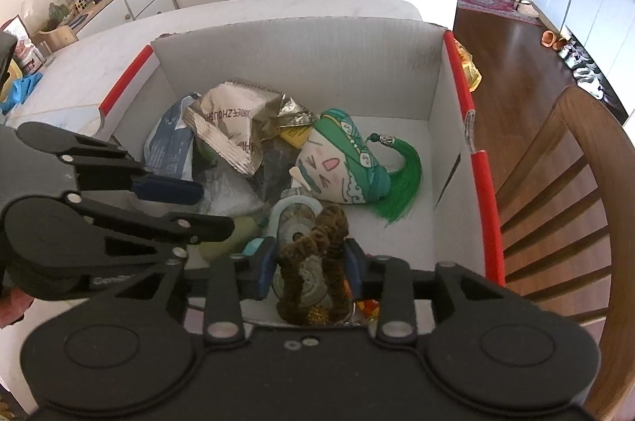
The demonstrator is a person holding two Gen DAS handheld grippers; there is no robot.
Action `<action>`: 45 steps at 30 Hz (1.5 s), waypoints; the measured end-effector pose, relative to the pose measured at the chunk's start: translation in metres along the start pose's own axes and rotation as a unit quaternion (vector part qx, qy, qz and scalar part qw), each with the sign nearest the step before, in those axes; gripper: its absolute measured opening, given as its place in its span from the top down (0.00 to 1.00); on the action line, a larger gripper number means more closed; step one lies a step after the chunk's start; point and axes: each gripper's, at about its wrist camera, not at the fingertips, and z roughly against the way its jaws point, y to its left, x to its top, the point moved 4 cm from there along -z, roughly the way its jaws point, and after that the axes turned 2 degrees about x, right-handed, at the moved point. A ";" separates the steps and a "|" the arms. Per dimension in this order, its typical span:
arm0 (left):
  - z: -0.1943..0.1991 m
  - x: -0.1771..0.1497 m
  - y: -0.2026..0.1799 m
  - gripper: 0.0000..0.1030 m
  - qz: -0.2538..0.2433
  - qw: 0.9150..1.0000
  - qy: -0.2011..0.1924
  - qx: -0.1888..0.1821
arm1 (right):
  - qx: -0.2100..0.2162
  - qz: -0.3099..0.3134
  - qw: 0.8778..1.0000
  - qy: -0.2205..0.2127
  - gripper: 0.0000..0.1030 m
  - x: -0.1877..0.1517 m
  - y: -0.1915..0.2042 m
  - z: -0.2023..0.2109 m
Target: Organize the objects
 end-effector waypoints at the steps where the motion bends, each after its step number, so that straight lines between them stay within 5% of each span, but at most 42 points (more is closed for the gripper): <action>1: 0.002 -0.001 0.001 0.65 0.003 1.000 -0.004 -0.003 | -0.001 0.000 1.000 -0.002 0.63 0.000 0.000 0.002; 5: 0.015 -0.003 0.003 0.60 0.015 1.000 -0.016 -0.007 | -0.003 0.000 1.000 -0.011 0.55 0.000 0.001 0.011; 7: 0.022 -0.004 0.003 0.50 0.015 1.000 -0.025 -0.009 | -0.007 0.003 1.000 -0.021 0.43 0.000 0.003 0.017; 10: 0.030 -0.004 0.002 0.40 0.009 0.999 -0.040 -0.002 | -0.011 0.005 0.999 -0.034 0.40 0.003 0.005 0.029; 30: 0.125 -0.023 0.029 0.29 0.023 0.989 -0.143 -0.005 | -0.018 -0.026 0.988 -0.148 0.25 0.000 0.052 0.110; 45: 0.182 -0.048 0.050 0.12 0.038 0.979 -0.199 -0.029 | -0.047 -0.027 0.968 -0.244 0.01 -0.020 0.112 0.139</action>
